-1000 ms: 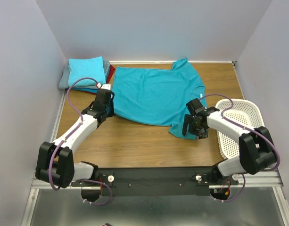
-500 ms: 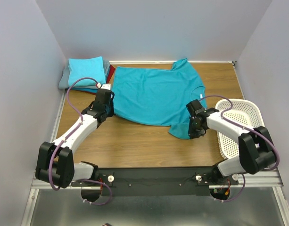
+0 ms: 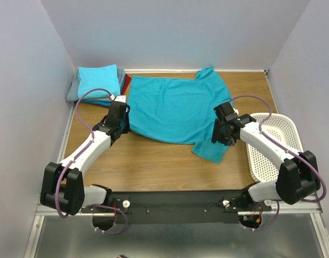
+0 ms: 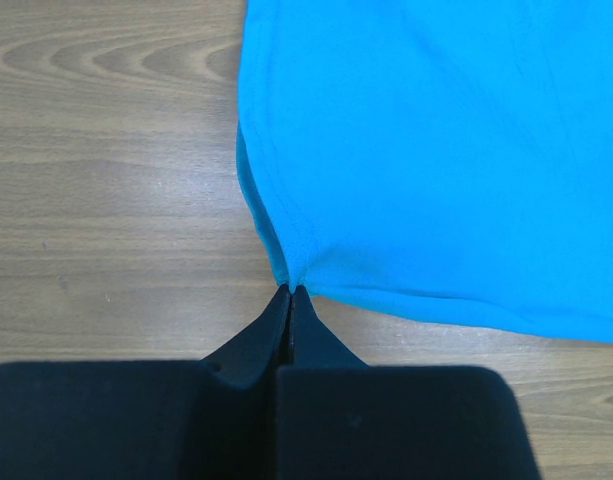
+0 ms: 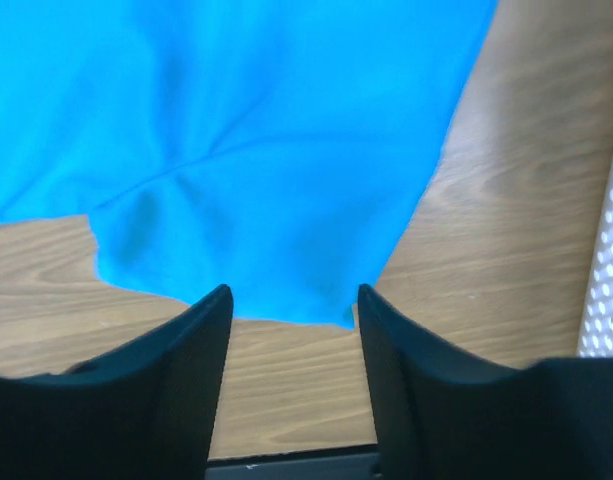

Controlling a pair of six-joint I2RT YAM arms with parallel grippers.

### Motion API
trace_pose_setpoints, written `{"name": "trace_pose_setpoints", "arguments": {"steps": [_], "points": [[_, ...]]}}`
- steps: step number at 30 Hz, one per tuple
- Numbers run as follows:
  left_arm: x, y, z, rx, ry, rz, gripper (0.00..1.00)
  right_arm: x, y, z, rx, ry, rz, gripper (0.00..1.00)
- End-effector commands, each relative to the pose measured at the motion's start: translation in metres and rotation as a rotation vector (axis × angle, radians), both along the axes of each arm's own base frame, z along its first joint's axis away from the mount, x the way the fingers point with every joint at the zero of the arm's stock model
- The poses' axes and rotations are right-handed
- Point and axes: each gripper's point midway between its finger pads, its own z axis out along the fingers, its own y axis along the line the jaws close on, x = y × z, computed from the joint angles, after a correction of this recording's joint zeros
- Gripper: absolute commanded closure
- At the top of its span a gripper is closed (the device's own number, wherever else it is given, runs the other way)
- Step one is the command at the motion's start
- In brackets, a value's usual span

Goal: Fold and stack the t-shirts
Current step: Fold the tshirt

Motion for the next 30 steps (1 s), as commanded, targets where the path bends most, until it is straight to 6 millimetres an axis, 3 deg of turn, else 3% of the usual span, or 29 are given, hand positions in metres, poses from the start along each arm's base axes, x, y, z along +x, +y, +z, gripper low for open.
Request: {"name": "trace_pose_setpoints", "arguments": {"steps": [1, 3, 6, 10, 11, 16, 20, 30], "points": [[-0.001, -0.003, 0.006, -0.012, -0.022, -0.019, 1.00, 0.016, -0.014, 0.028, -0.064, -0.099, -0.053, 0.30], [-0.001, -0.002, 0.006, -0.010, -0.024, -0.019, 1.00, 0.021, -0.015, 0.037, -0.066, -0.136, -0.071, 0.23], [-0.002, -0.002, 0.005, -0.012, -0.023, -0.015, 1.00, 0.020, -0.012, 0.038, -0.047, -0.133, -0.058, 0.20], [-0.002, -0.002, 0.005, -0.012, -0.024, -0.017, 1.00, 0.000, -0.006, 0.012, -0.018, -0.029, -0.015, 0.20], [-0.002, -0.002, 0.005, -0.011, -0.023, -0.018, 1.00, -0.014, -0.004, -0.003, 0.001, 0.029, -0.004, 0.23], [-0.002, -0.003, 0.004, -0.013, -0.020, -0.021, 1.00, -0.051, 0.004, -0.035, 0.081, 0.146, 0.019, 0.35], [-0.002, -0.004, 0.005, -0.016, -0.021, -0.023, 1.00, -0.060, 0.014, -0.039, 0.135, 0.167, 0.026, 0.40], [-0.002, -0.004, 0.003, -0.014, -0.017, -0.023, 1.00, -0.078, 0.013, -0.058, 0.110, 0.223, 0.008, 0.47]]}}
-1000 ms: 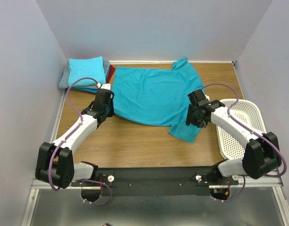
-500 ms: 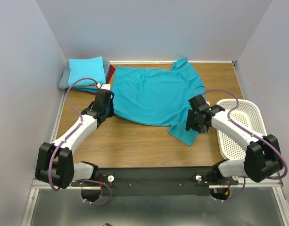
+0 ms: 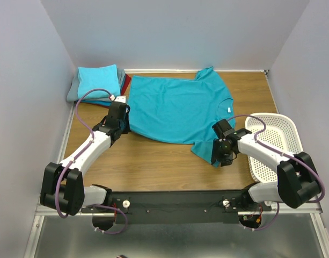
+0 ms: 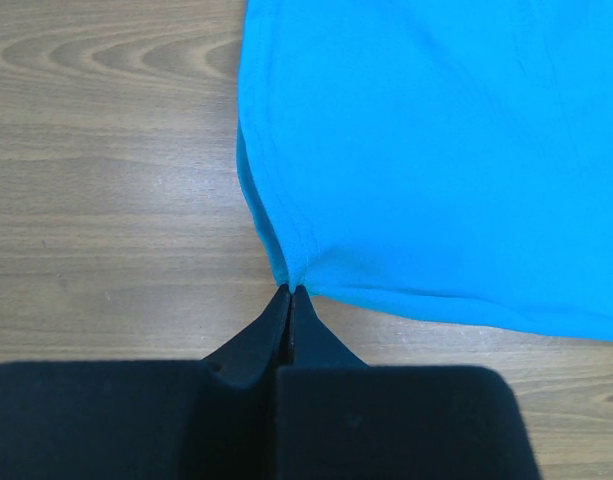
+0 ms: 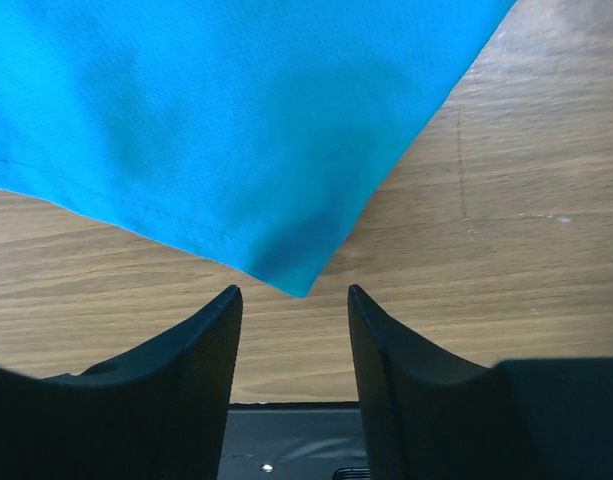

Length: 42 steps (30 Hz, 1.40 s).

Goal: Fold and stack the t-shirts
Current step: Fold the tshirt

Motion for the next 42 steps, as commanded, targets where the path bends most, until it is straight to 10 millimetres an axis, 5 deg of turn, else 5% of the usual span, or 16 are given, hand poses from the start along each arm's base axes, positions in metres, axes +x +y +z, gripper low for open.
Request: {"name": "trace_pose_setpoints", "arguments": {"steps": [1, 16, 24, 42], "points": [[-0.001, -0.004, 0.004, -0.013, -0.019, -0.022, 1.00, -0.005, 0.005, -0.005, 0.023, 0.009, -0.018, 0.48], [-0.001, -0.004, 0.000, -0.007, -0.003, -0.020, 1.00, -0.003, 0.005, -0.023, 0.013, 0.006, -0.032, 0.61], [-0.002, -0.005, 0.003, -0.021, -0.013, -0.018, 1.00, -0.008, 0.004, -0.005, 0.030, -0.001, -0.031, 1.00], [-0.024, -0.018, 0.014, -0.163, -0.053, -0.023, 1.00, -0.030, -0.003, 0.028, 0.019, -0.004, -0.047, 1.00]]}}
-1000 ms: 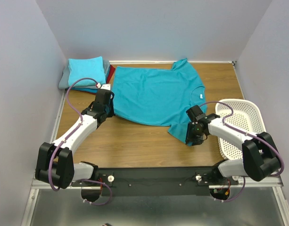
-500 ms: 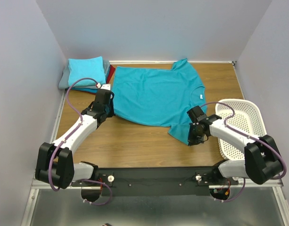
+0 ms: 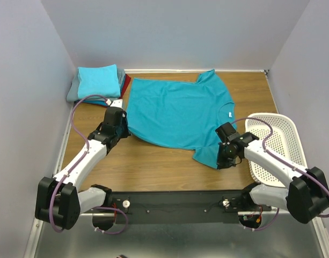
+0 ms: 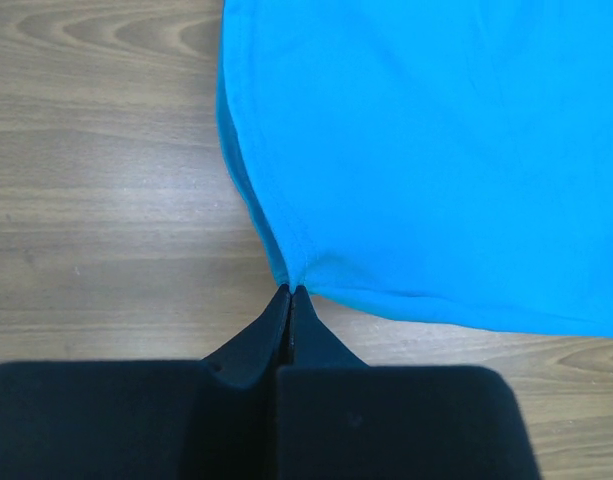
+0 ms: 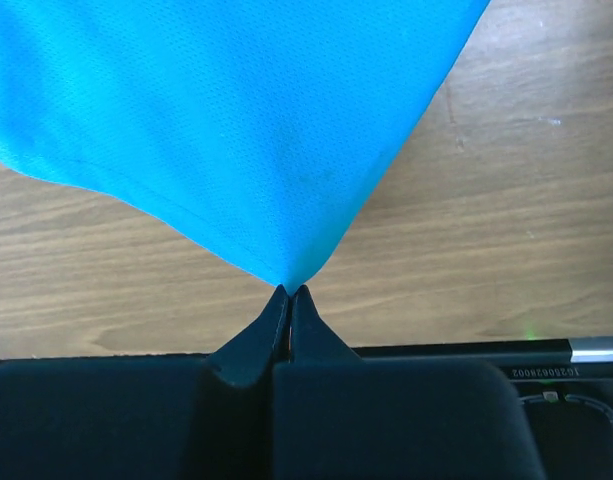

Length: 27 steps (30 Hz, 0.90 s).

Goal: Fold and stack the t-shirts
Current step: Fold the tshirt

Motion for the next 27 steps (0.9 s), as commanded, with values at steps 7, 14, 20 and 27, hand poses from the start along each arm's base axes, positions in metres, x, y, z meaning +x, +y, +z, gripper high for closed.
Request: {"name": "trace_pose_setpoints", "arguments": {"steps": [7, 14, 20, 27], "points": [[0.002, -0.019, 0.038, -0.177, -0.150, 0.004, 1.00, 0.046, -0.004, 0.033, -0.085, -0.159, -0.036, 1.00], [0.015, -0.024, 0.023, -0.251, -0.179, 0.051, 1.00, 0.123, -0.007, 0.064, -0.221, -0.366, -0.060, 1.00], [0.028, -0.017, 0.028, -0.256, -0.223, 0.091, 1.00, 0.173, -0.007, 0.062, -0.313, -0.408, -0.046, 1.00], [0.042, -0.017, 0.021, -0.257, -0.219, 0.080, 1.00, 0.223, -0.011, 0.072, -0.343, -0.447, -0.046, 1.00]]}}
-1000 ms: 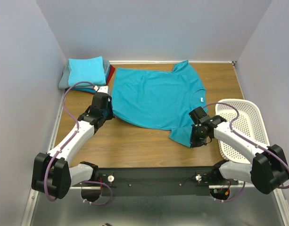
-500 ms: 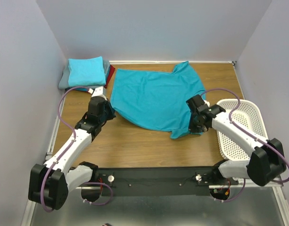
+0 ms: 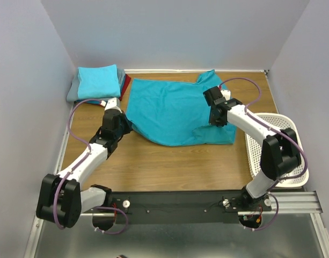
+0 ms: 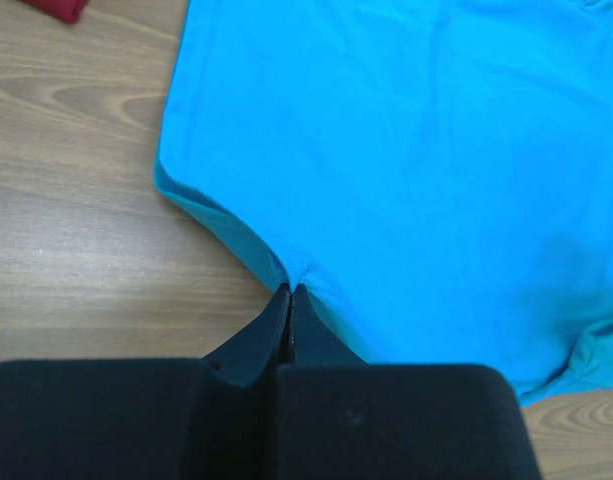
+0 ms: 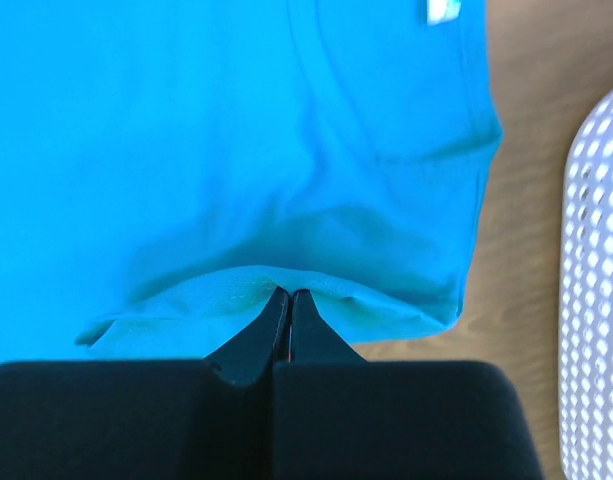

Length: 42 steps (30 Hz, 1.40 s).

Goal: Fold and stack the t-shirts
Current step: Fold the tshirt

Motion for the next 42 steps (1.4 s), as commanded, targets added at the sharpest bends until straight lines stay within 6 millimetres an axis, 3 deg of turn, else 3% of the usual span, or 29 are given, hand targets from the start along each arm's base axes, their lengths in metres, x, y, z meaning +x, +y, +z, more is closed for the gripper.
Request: {"name": "trace_pose_setpoints", "arguments": {"steps": [1, 6, 19, 25, 42], "points": [[0.015, 0.000, 0.008, -0.022, -0.041, -0.003, 1.00, 0.038, -0.009, 0.021, -0.048, -0.092, -0.012, 1.00], [0.023, 0.007, 0.011, -0.023, -0.057, 0.008, 1.00, 0.063, -0.014, 0.031, -0.062, -0.117, -0.012, 0.99], [0.046, 0.022, 0.010, -0.021, -0.065, 0.033, 1.00, 0.096, -0.025, 0.043, -0.103, -0.145, -0.013, 1.00], [0.055, 0.024, -0.003, -0.029, -0.030, 0.028, 1.00, 0.110, -0.029, 0.043, -0.126, -0.149, -0.012, 1.00], [0.095, 0.028, -0.022, -0.034, 0.010, 0.015, 1.00, 0.141, -0.028, 0.025, -0.182, -0.124, 0.011, 1.00]]}}
